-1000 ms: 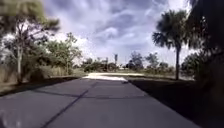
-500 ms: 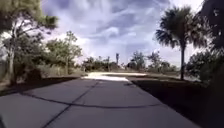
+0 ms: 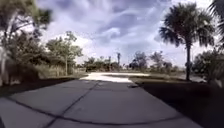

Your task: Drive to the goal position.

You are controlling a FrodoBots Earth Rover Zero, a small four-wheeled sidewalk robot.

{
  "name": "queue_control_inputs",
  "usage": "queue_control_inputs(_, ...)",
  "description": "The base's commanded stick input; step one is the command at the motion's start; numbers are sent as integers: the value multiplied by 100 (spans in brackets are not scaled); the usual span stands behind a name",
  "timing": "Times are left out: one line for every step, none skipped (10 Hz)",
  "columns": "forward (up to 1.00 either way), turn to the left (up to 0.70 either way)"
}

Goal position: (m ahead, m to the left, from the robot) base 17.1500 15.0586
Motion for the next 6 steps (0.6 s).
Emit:
queue_control_inputs(95, 0)
queue_control_inputs(95, 0)
queue_control_inputs(95, 0)
queue_control_inputs(95, 0)
queue_control_inputs(95, 0)
queue_control_inputs(95, 0)
